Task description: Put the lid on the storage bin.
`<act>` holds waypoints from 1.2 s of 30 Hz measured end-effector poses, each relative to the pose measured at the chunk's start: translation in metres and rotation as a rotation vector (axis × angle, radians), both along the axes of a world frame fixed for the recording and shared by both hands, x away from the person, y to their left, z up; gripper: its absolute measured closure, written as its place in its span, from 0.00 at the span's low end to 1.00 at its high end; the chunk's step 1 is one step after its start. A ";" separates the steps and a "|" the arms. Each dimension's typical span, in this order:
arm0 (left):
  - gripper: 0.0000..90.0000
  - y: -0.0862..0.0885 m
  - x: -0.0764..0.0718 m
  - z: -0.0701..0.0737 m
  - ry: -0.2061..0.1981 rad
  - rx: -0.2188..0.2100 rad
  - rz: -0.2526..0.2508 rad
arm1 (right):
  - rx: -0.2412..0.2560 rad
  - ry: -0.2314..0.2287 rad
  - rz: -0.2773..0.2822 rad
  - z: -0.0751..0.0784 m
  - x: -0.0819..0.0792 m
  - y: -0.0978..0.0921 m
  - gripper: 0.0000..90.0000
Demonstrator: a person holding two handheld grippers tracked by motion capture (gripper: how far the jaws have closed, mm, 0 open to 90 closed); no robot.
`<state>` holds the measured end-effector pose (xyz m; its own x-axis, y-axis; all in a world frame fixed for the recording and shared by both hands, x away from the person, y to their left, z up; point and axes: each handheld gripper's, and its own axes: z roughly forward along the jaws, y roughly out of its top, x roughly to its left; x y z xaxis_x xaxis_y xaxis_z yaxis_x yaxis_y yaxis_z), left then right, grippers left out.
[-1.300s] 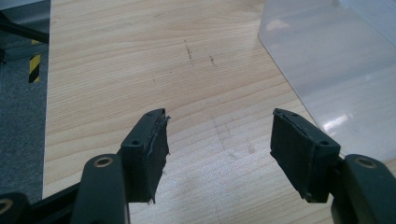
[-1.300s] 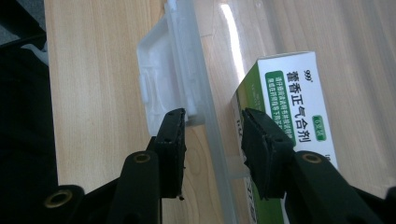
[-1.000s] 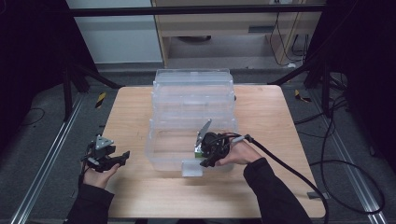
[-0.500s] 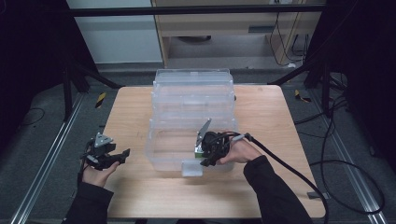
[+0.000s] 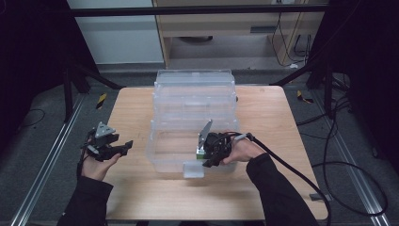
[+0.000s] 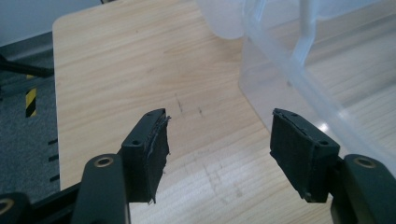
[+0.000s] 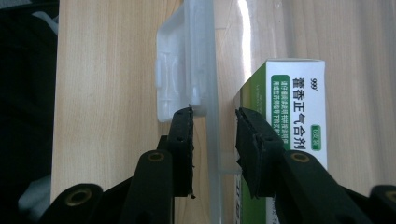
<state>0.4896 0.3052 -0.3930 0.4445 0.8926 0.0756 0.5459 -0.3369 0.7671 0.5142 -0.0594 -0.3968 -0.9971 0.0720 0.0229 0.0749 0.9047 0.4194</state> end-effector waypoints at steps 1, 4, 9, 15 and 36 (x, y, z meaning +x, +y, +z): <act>0.40 -0.002 0.003 0.005 -0.001 -0.004 -0.012 | -0.002 0.000 0.007 0.000 0.000 0.000 0.75; 0.40 -0.005 0.010 0.014 0.001 0.009 -0.047 | -0.008 0.003 0.029 0.001 0.002 0.001 0.76; 0.40 -0.011 0.023 0.031 0.000 0.029 -0.083 | -0.019 -0.017 0.044 0.004 0.004 0.002 0.89; 0.40 -0.020 0.036 0.047 -0.006 0.060 -0.136 | -0.050 0.012 0.048 0.006 0.003 0.005 0.92; 0.42 -0.061 0.054 0.079 -0.040 0.147 -0.251 | -0.093 -0.019 0.062 0.007 0.000 0.010 0.93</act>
